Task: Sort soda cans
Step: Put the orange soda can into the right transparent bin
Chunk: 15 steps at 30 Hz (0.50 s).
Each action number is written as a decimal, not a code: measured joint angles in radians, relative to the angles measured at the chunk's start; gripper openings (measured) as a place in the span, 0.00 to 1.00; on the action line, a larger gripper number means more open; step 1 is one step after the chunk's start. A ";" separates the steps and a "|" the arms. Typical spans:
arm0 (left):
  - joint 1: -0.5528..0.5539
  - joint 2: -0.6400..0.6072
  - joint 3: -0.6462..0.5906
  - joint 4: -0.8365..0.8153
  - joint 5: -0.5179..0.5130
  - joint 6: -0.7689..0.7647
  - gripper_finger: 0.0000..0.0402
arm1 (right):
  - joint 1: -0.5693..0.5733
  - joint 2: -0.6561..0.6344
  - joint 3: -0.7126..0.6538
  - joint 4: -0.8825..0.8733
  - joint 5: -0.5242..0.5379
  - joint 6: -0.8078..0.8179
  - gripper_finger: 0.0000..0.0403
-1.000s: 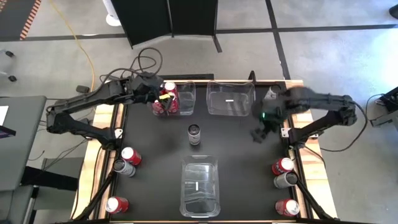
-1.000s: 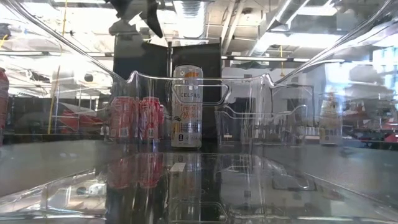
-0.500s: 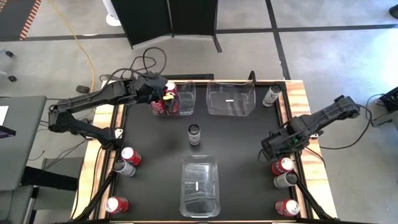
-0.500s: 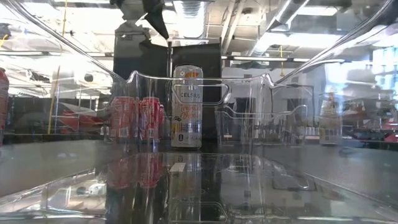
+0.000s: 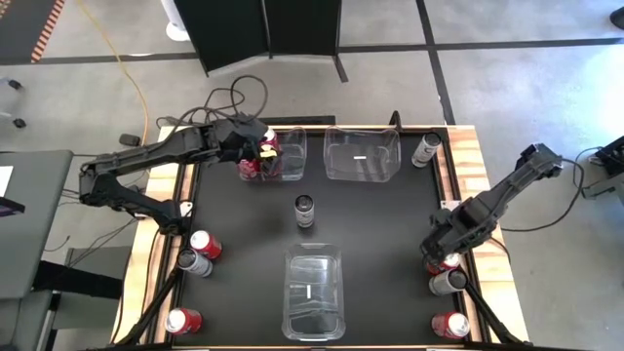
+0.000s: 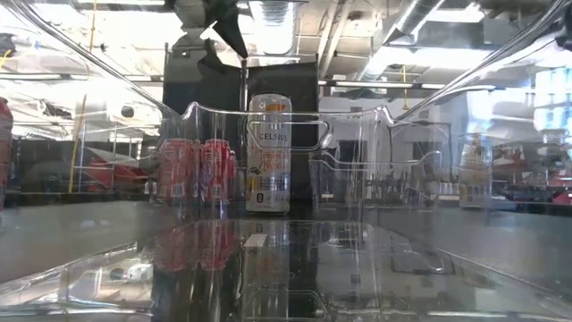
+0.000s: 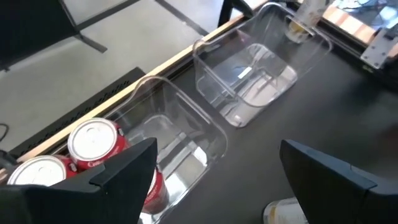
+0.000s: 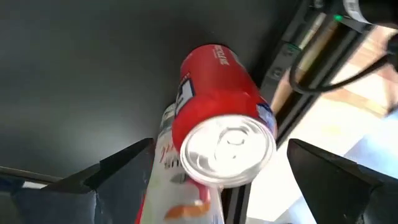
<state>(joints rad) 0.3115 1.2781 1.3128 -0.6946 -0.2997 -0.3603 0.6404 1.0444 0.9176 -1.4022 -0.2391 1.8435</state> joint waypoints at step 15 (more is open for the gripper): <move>0.004 0.001 0.000 -0.002 0.002 -0.030 0.84 | 0.019 0.000 -0.104 0.103 0.003 -0.018 0.84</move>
<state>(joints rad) 0.3153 1.2789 1.3128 -0.6969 -0.2977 -0.3907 0.6590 1.0447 0.8139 -1.2995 -0.2359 1.8252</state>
